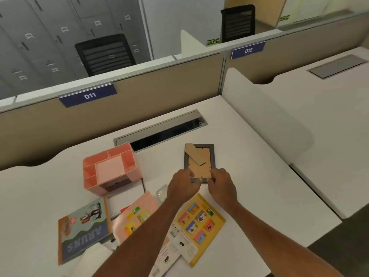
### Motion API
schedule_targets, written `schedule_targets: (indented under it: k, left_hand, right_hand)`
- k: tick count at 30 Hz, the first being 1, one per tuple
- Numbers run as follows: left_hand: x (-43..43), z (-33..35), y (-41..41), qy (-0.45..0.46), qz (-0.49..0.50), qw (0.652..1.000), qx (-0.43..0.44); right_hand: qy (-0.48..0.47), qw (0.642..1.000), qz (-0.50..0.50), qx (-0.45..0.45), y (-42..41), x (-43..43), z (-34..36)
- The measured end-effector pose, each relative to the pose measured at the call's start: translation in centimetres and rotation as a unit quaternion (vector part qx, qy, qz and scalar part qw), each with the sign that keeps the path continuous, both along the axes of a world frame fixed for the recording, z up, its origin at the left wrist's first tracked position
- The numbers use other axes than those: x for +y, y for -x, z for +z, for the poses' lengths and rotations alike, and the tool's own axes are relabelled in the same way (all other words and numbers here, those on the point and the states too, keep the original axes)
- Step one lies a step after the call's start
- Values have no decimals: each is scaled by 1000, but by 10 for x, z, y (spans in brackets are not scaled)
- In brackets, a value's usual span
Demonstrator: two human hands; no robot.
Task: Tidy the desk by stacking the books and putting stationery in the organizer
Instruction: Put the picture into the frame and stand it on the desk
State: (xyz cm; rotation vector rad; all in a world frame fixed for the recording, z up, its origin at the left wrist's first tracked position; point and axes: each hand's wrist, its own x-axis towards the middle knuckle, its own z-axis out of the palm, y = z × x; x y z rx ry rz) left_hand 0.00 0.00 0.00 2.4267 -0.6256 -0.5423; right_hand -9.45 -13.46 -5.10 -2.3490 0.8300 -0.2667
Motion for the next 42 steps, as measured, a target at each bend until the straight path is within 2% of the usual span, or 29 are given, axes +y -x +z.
schedule_targets:
  k: [6,14,28,33,42]
  left_hand:
    - [-24,-11,-7,-6,50,997,61]
    - [-40,-26,-21,-14,113,984,136]
    - [-41,-15,-30,102,183,960,185]
    - [-41,-8,-32,154,204,948,187]
    - [-51,12,-36,243,231,928,161]
  right_hand:
    - [-77,994,-62,37,-8,-16,-2]
    - [-101,991,-74,41,-19,-21,-14]
    - [-117,987,-107,11,-26,-21,-18]
    - [-139,983,-118,-30,-20,-24,-6]
    - [-169,959,-170,-153,-22,-30,29]
